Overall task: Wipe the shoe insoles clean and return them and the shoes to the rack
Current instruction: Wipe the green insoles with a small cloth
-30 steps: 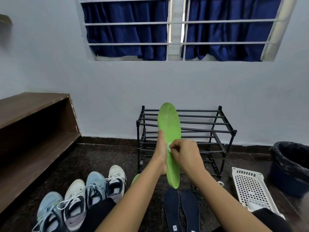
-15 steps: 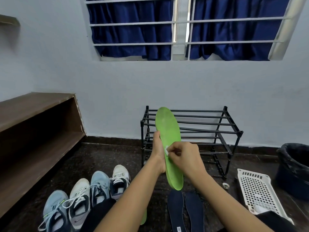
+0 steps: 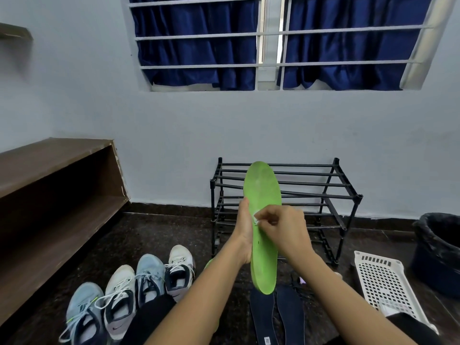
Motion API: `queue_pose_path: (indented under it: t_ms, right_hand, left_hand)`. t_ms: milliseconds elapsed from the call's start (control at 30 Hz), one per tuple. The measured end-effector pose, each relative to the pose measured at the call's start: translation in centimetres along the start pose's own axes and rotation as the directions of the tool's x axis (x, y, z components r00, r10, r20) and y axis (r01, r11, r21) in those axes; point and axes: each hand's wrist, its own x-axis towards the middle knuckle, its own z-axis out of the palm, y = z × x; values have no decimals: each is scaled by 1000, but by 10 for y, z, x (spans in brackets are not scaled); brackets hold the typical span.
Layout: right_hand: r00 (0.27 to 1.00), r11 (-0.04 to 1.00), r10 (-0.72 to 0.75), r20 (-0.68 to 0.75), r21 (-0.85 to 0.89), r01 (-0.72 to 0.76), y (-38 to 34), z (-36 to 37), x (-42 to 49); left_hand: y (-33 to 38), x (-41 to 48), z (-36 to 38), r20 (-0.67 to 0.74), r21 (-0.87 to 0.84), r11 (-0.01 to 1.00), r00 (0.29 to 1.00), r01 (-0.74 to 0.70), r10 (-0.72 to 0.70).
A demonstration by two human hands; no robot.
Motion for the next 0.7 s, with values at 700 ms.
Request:
queue_pose_path:
  t_ms: [700]
  right_hand:
    - [998, 986, 55, -8, 158, -53, 9, -5, 4]
  left_hand:
    - [-8, 0, 6, 10, 22, 997, 997, 71, -71]
